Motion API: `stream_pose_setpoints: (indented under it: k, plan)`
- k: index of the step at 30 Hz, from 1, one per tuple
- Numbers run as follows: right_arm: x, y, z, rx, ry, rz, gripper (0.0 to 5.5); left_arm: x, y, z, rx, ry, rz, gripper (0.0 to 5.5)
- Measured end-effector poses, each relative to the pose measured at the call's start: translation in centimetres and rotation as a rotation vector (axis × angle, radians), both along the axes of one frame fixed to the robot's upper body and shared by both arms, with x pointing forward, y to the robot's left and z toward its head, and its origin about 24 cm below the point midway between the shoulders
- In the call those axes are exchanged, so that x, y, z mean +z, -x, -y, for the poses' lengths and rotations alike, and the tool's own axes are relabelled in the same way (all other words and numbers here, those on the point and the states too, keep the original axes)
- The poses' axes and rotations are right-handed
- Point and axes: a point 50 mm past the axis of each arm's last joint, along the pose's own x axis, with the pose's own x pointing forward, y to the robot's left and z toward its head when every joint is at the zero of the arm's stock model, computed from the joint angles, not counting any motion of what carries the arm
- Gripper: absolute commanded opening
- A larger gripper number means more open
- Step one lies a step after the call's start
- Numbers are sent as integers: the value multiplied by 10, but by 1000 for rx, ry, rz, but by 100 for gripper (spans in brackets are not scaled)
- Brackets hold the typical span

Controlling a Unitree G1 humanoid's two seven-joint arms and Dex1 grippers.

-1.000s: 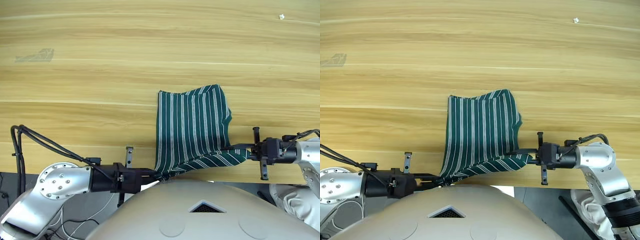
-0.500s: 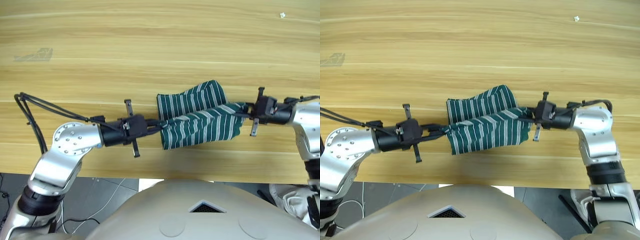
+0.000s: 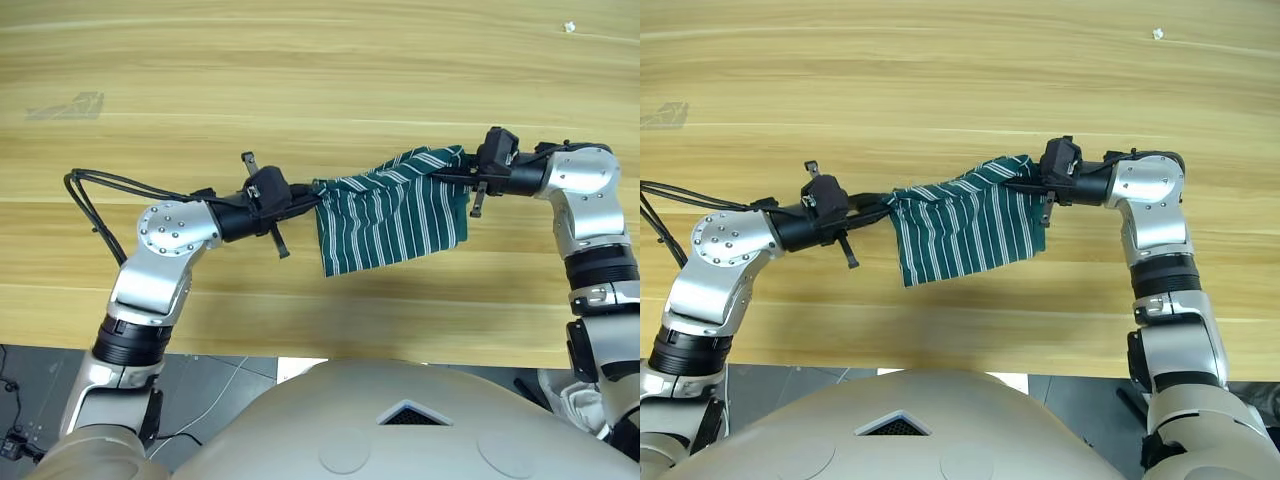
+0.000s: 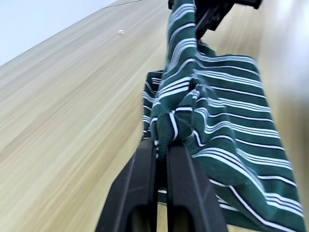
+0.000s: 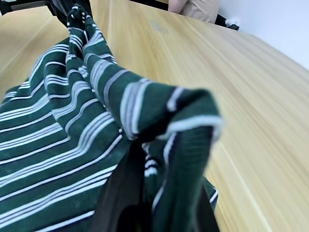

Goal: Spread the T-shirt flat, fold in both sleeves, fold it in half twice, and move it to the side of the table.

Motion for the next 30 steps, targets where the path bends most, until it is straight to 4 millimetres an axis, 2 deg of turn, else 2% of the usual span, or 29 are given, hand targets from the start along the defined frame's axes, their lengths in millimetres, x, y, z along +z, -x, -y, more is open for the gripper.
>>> stream_pose_setpoints:
  k: [4, 5, 8, 9, 14, 20, 27, 28, 30]
  plan:
    - [-3, -10, -10, -2, -18, -2, 0, -1, -11, -1, 73, 25, 19, 6]
    - [-4, -12, -11, -6, -13, -6, 0, -1, -13, -1, 87, 33, 19, 34]
    - [-8, -16, -13, -30, -18, -6, 0, -4, -17, -2, 129, 43, 6, 75]
    - [-9, -16, -12, -38, -20, -6, 37, -6, -17, -2, 141, 40, 1, 92]
    - [-13, -18, -3, -93, -31, -18, 115, -15, -20, -2, 209, 44, -20, 165]
    - [-13, -22, 11, -201, -56, 0, 224, -31, -32, -7, 397, 95, -44, 260]
    - [-14, -25, 21, -315, -46, 66, 340, -38, -35, 7, 478, 203, -17, 361]
    - [-13, -25, 21, -323, -49, 81, 359, -39, -36, 6, 510, 204, 4, 364]
    - [-13, -25, 22, -336, -56, 104, 359, -37, -40, -1, 603, 233, 52, 364]
